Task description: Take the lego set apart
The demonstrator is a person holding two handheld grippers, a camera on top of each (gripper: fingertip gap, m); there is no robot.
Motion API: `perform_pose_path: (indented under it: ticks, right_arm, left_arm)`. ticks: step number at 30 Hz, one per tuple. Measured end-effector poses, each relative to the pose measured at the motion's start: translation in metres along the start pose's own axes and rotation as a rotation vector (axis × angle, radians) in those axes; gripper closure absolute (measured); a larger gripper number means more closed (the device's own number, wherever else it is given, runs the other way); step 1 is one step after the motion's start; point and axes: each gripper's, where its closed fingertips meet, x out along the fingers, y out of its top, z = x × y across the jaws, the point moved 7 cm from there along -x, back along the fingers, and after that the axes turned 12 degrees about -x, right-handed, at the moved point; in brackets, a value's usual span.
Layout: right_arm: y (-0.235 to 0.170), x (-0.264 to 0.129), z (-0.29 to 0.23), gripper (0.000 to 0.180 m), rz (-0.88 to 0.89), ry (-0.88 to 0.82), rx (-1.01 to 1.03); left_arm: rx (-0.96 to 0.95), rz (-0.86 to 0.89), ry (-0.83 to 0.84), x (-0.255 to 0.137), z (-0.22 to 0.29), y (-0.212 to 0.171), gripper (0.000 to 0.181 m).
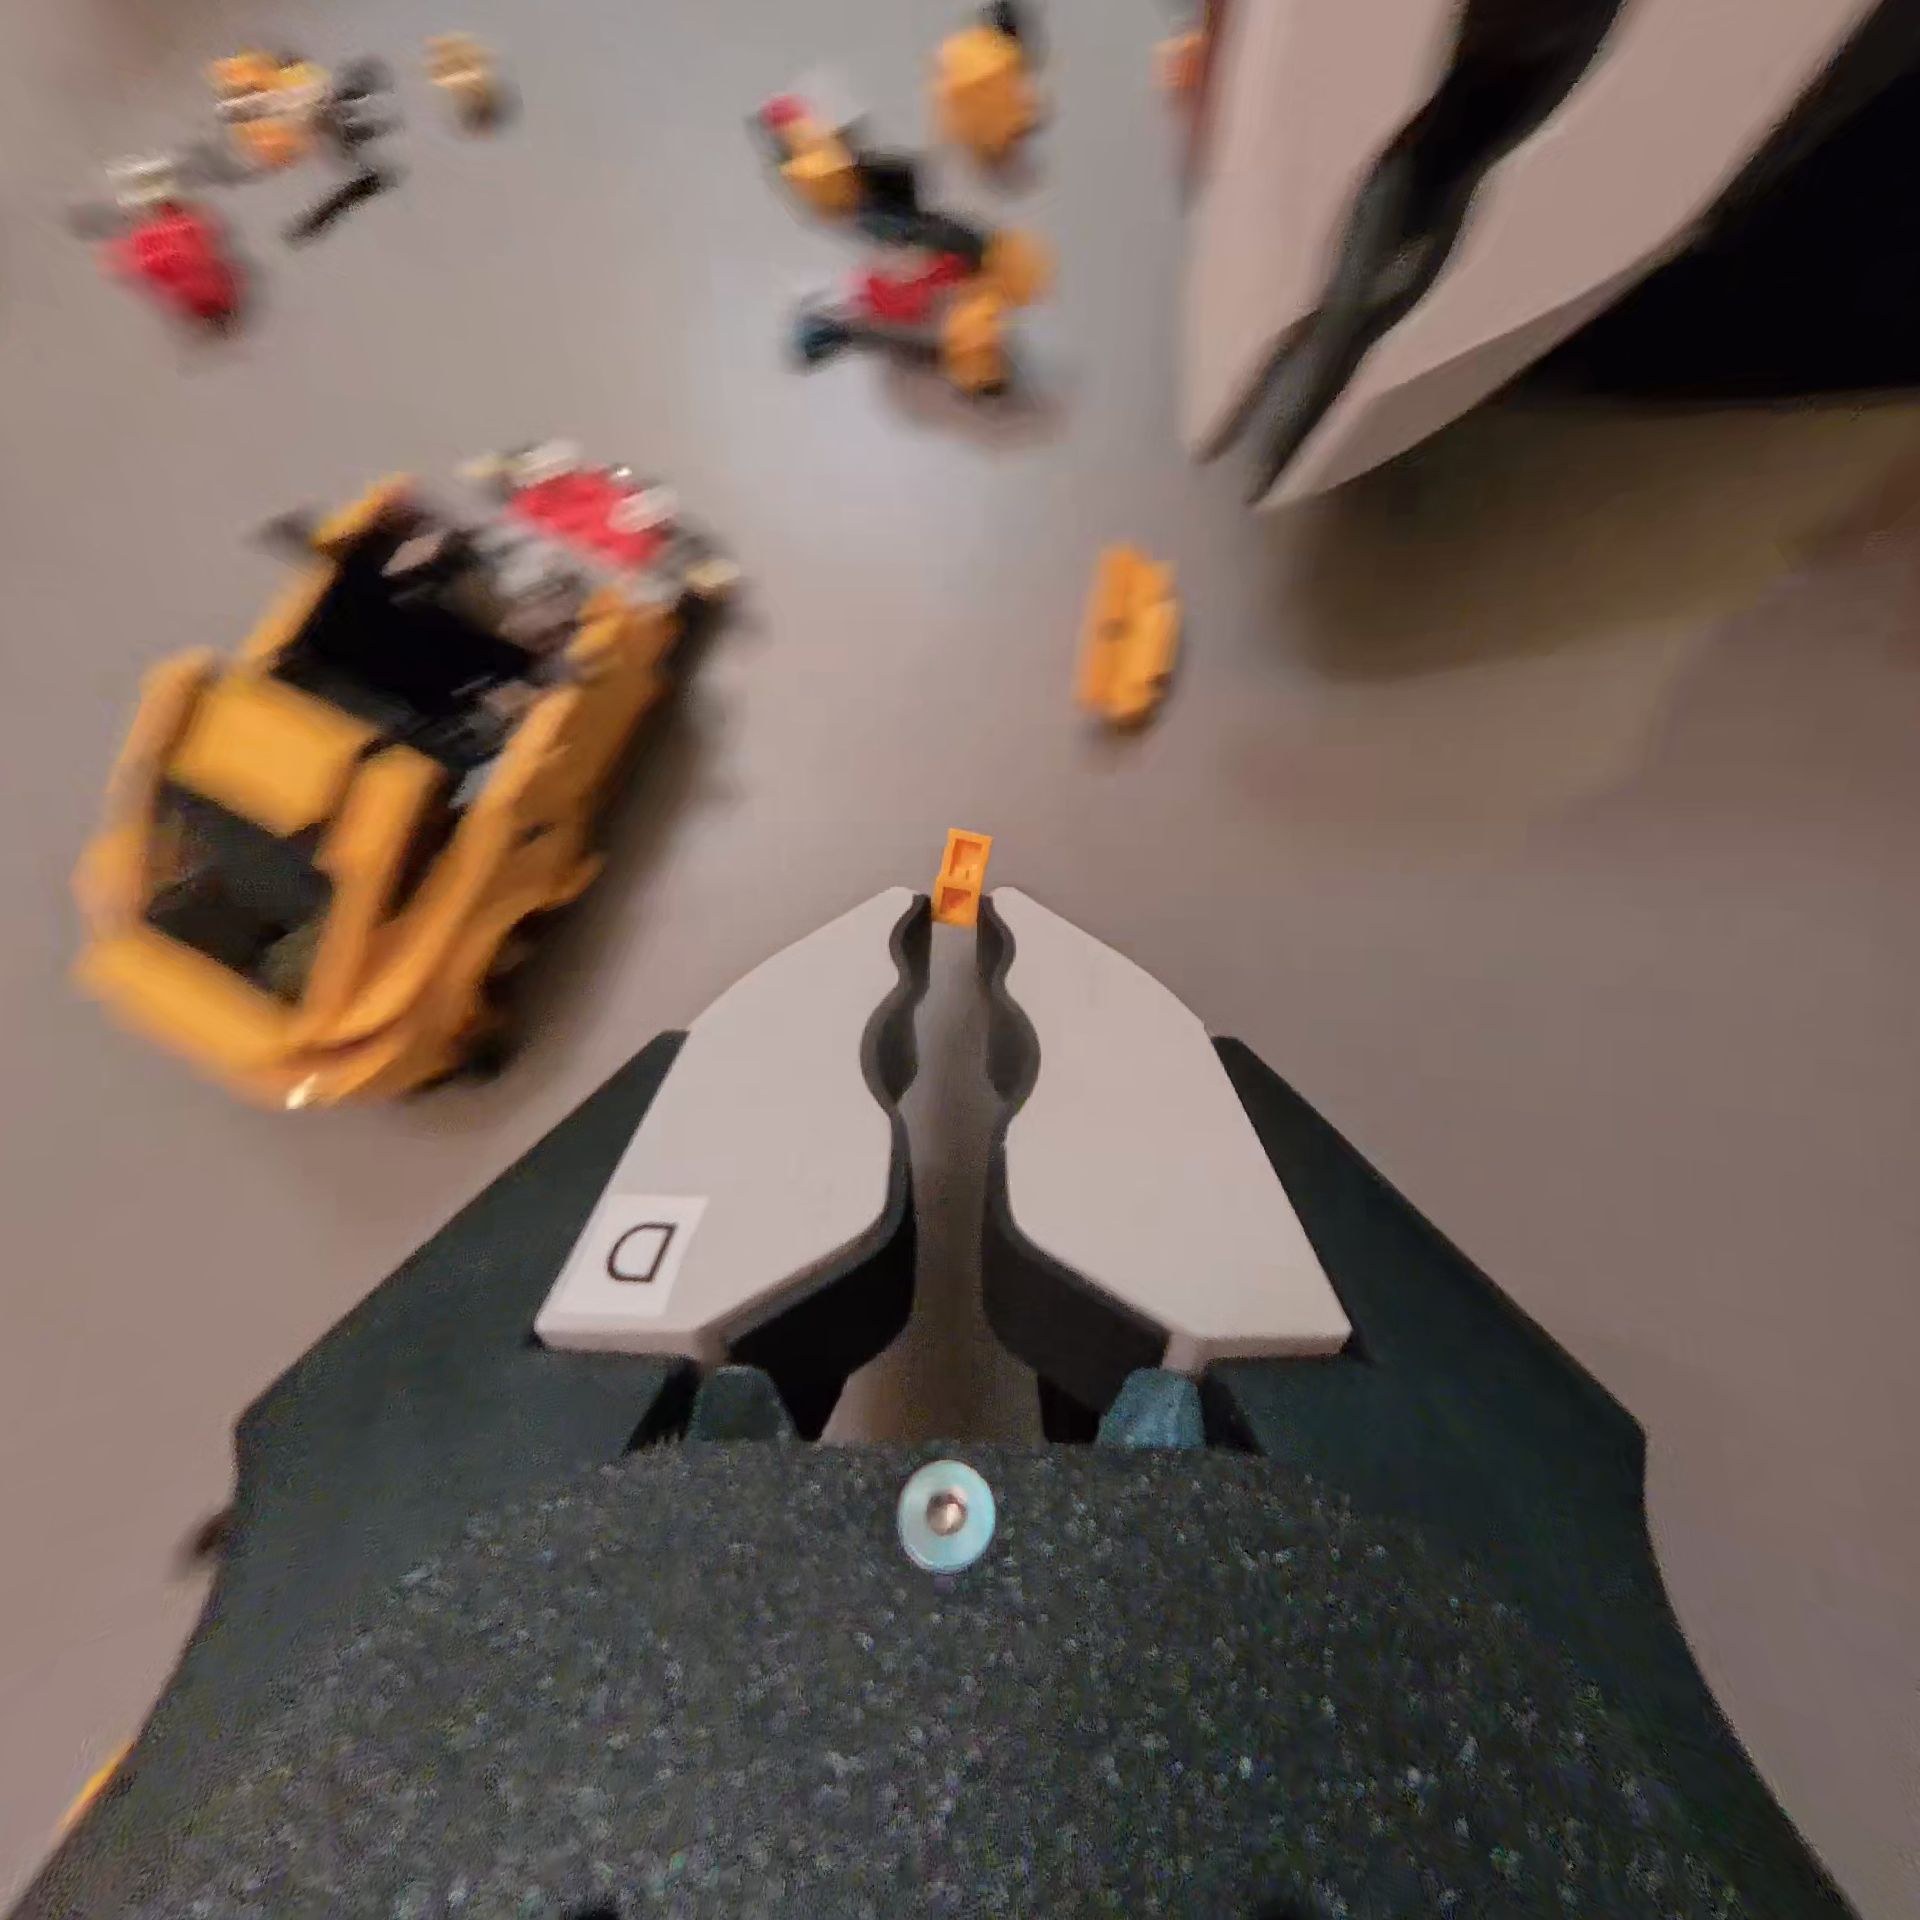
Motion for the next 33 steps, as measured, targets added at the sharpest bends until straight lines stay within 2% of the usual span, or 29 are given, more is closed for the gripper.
perform_pose_path:
  ticks: [3,7,12,17,20,24,29,33]
  right_arm:
    - [-0.004,-0.001,0.003,0.17,-0.018,0.001,0.03]
    - [-0.009,0.008,0.0,0.164,-0.096,0.042,0.029]
    - [-0.015,0.016,0.002,0.157,-0.163,0.08,0.043]
    - [-0.018,0.023,0.007,0.156,-0.176,0.13,0.059]
    - [-0.018,0.026,0.009,0.16,-0.165,0.159,0.073]
    - [-0.015,0.027,0.008,0.166,-0.152,0.179,0.062]
    - [-0.012,0.027,0.005,0.166,-0.131,0.196,0.076]
    - [-0.01,0.025,0.01,0.167,-0.129,0.212,0.214]
  left_arm:
    - [-0.087,0.02,0.253,-0.031,-0.052,-0.012,0.172]
    - [-0.277,-0.031,0.423,-0.063,-0.102,-0.047,0.172]
    - [-0.4,-0.105,0.463,-0.07,-0.122,-0.075,0.165]
    - [-0.361,-0.026,0.486,-0.077,-0.119,-0.066,0.155]
    - [-0.325,0.098,0.435,-0.082,-0.11,-0.053,0.156]
    - [-0.27,0.265,0.236,-0.073,-0.081,-0.03,0.16]
    - [-0.158,0.285,0.028,-0.048,-0.04,-0.014,0.159]
    - [-0.095,0.27,-0.053,-0.035,-0.019,-0.009,0.157]
